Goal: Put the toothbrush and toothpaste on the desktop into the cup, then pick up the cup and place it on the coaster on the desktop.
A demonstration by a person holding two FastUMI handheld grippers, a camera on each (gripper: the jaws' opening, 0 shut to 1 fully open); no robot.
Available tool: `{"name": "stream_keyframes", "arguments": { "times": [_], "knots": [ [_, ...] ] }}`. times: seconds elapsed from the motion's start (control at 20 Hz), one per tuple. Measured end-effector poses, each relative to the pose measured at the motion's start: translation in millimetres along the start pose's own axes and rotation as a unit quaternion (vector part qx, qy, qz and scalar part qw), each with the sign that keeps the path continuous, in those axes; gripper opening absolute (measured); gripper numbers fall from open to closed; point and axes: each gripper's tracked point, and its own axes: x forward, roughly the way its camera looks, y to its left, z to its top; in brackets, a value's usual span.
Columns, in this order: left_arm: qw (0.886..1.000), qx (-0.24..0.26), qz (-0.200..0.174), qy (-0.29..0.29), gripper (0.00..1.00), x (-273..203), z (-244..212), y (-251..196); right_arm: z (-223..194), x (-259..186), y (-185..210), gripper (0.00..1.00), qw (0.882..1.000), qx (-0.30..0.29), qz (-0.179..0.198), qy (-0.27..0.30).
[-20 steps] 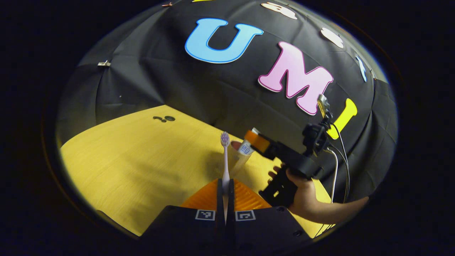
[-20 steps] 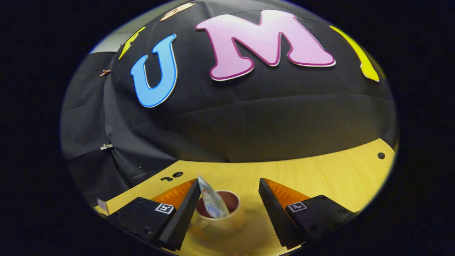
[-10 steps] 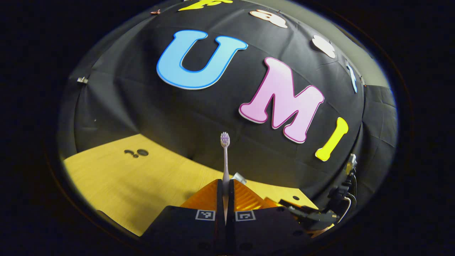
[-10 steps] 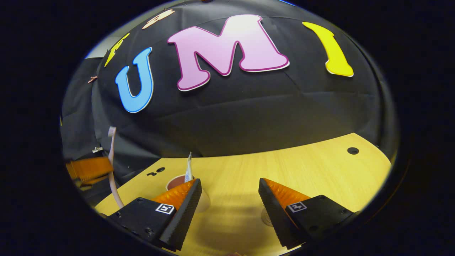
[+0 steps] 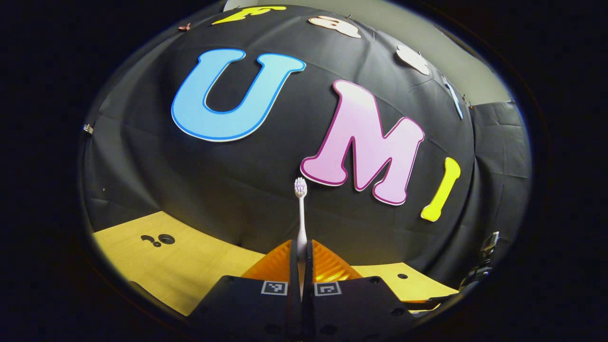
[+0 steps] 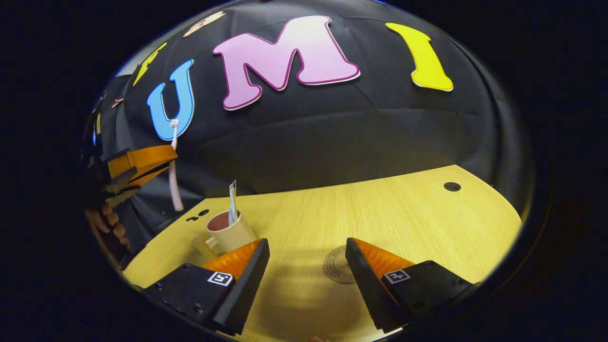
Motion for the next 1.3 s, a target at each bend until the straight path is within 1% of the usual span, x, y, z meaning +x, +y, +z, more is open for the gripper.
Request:
{"name": "stream_keyframes", "arguments": {
  "times": [0.1, 0.25, 0.45, 0.55, 0.65, 0.7, 0.75, 0.8, 0.85, 0.95, 1.0, 1.1, 1.15, 1.3],
  "knots": [
    [1.0, 0.013, 0.004, -0.001, 0.06, 17, -14, 7, -5, -7, 1, 0.98, 1.0, 0.006, 0.0, 0.003],
    [0.999, 0.041, 0.0, 0.004, 0.06, 36, -34, 10, -14, -17, -4, 0.98, 1.0, -0.005, 0.0, 0.013],
    [0.997, 0.071, 0.009, 0.018, 0.06, 38, -64, 20, -22, -30, -13, 0.98, 1.0, -0.014, -0.006, 0.022],
    [0.996, 0.083, 0.01, 0.026, 0.08, 36, -74, 21, -26, -33, -15, 0.98, 1.0, -0.007, -0.007, 0.026],
    [0.993, 0.107, 0.012, 0.039, 0.12, 31, -87, 26, -29, -34, -17, 0.98, 0.999, -0.005, -0.01, 0.03],
    [0.993, 0.112, 0.013, 0.046, 0.15, 29, -94, 25, -31, -34, -18, 0.98, 0.999, -0.005, -0.012, 0.032],
    [0.993, 0.107, 0.005, 0.051, 0.18, 24, -99, 22, -33, -34, -18, 0.98, 0.999, -0.005, -0.011, 0.034],
    [0.993, 0.102, 0.001, 0.053, 0.31, 19, -103, 19, -33, -34, -17, 0.98, 0.999, -0.006, -0.011, 0.034],
    [0.993, 0.101, 0.006, 0.054, 0.39, 13, -102, 20, -33, -34, -18, 0.98, 0.999, -0.007, -0.011, 0.034],
    [0.993, 0.097, 0.023, 0.055, 0.8, -4, -98, 24, -35, -34, -18, 0.98, 0.999, -0.011, -0.009, 0.036],
    [0.994, 0.088, 0.021, 0.059, 1.0, -5, -101, 23, -36, -35, -19, 0.98, 0.999, -0.012, -0.01, 0.037],
    [0.995, 0.074, 0.023, 0.067, 0.97, -15, -99, 22, -37, -36, -20, 0.98, 0.999, -0.012, -0.011, 0.041],
    [0.994, 0.076, 0.024, 0.076, 0.97, -19, -98, 24, -37, -37, -22, 0.98, 0.999, -0.011, -0.012, 0.043],
    [0.989, 0.098, 0.033, 0.106, 0.97, -30, -92, 29, -32, -42, -28, 0.98, 0.999, -0.004, -0.018, 0.044]
  ]
}}
